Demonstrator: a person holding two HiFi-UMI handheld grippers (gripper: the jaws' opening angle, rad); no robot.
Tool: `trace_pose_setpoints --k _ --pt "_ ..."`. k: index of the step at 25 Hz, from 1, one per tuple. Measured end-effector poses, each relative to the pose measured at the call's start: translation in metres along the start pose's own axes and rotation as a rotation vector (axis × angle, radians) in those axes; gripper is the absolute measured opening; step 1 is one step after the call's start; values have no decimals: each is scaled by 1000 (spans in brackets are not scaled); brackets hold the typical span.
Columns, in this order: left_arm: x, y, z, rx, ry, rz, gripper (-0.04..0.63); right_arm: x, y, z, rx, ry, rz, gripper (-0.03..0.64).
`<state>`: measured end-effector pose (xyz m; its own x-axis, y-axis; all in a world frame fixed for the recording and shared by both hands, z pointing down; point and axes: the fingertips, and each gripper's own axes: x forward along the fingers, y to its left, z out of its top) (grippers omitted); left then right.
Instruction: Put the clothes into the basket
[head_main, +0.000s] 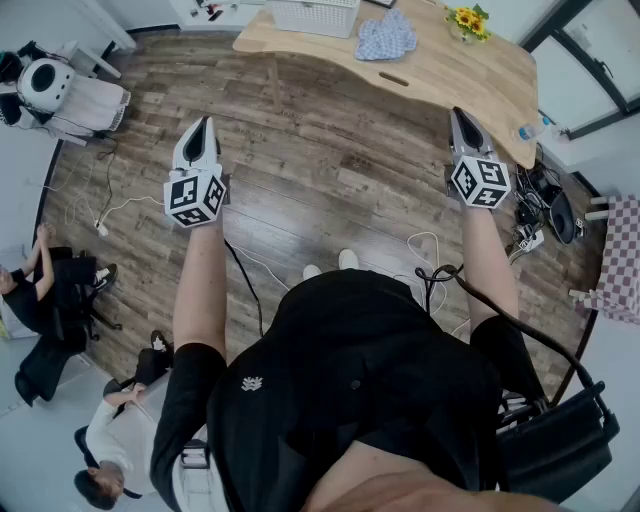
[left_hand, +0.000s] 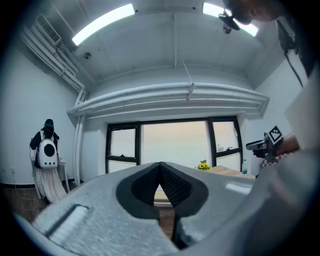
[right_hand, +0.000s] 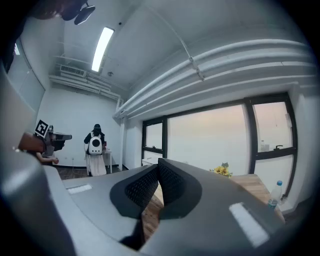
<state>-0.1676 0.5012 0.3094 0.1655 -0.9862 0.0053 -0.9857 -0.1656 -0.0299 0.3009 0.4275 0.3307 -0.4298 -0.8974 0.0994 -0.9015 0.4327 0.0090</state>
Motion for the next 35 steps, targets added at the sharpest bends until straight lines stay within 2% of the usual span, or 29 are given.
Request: trace_pose_setpoints --k 11,14,17,21,24,29,35 --pt "-2 -10 -2 -2 0 -1 0 -3 -5 -3 10 -7 14 0" --pt "24 -19 -10 13 31 7 0 16 -28 -17 35 19 29 0" --pt "55 -22 -17 28 52 19 0 43 -49 -33 10 43 29 0" --pt "54 -18 -14 -9 39 43 0 49 -54 -33 11 33 -14 0" --pt "63 -18 -22 -5 50 31 0 60 -57 -32 31 24 -21 0" --pt "97 8 -26 7 45 11 0 92 -57 -21 22 13 -33 0" --pt "164 47 -25 8 41 -11 0 146 -68 -16 42 16 -72 0"
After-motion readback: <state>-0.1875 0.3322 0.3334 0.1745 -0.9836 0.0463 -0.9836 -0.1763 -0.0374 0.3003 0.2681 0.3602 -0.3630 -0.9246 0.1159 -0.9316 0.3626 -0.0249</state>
